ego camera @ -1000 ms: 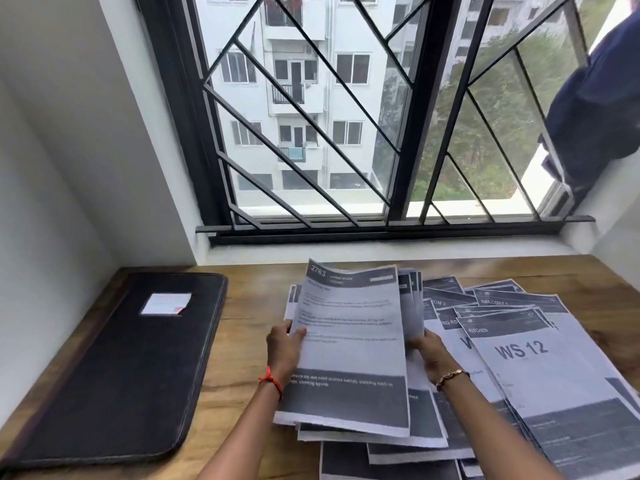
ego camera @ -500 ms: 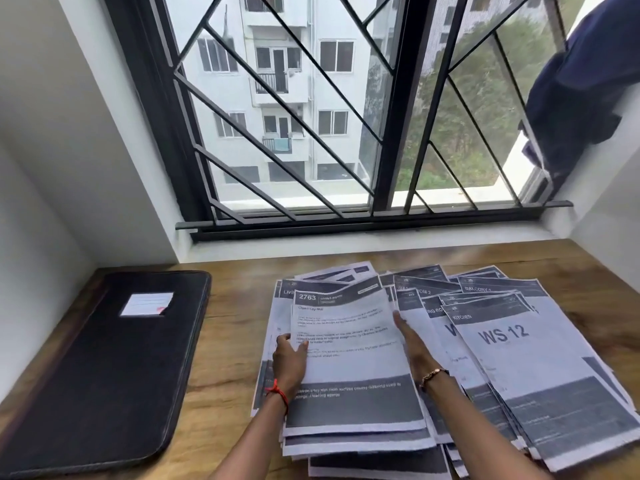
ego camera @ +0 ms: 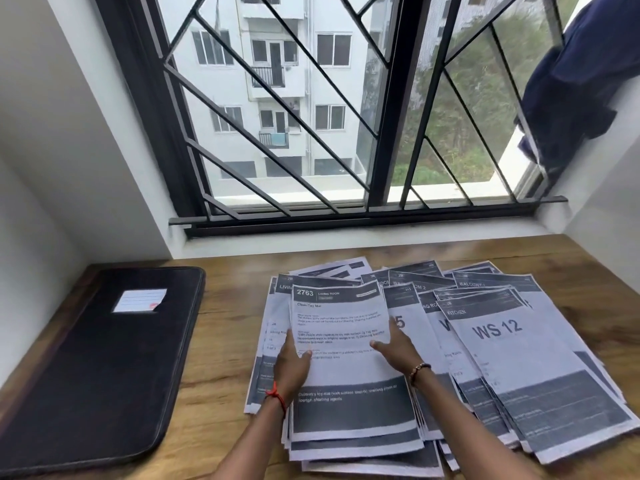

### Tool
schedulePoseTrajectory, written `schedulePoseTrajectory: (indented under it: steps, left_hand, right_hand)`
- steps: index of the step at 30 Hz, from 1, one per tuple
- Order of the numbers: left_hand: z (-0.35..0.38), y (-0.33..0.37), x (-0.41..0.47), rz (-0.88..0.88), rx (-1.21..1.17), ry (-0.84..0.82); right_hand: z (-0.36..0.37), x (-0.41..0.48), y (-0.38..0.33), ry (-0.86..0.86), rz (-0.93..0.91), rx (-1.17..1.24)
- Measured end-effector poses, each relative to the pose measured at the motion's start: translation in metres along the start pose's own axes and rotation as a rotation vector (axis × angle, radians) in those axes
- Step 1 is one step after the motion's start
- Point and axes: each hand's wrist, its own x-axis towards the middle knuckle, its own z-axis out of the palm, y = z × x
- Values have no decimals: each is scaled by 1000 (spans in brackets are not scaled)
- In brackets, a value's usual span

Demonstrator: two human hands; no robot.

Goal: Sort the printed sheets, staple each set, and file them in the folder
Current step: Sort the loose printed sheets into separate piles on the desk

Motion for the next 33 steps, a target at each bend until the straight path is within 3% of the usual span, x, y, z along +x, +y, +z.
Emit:
schedulePoseTrajectory:
  steps: [4,8,12,16,24,27,30,33]
  left_hand:
    - [-4,-7,1,21,-40,-60]
    - [-11,-8,3,-13,-262,-107]
    - [-24,-8,-2,-68,-448,-237]
    - [-37,-9,-3,-29,-429,-390]
    - [-116,-30,5,-11,-631,-53]
    - [-152,-41,4,58,-666,24]
    - [-182,-49,-6,38,-716,52]
    - [-203,-56,-12,1,-688,119]
  right_hand:
    - [0,5,1,-3,6,-31]
    - [3,6,5,82,-27,-10]
    - [4,7,7,112,-78,162]
    - [9,9,1,104,-59,345]
    - [48,5,-51,-109,48,723]
    - [72,-2,-68,-157,-44,553]
    - [102,-2,-71,-138,-308,159]
    - [127,-3,-79,-229,-525,-165]
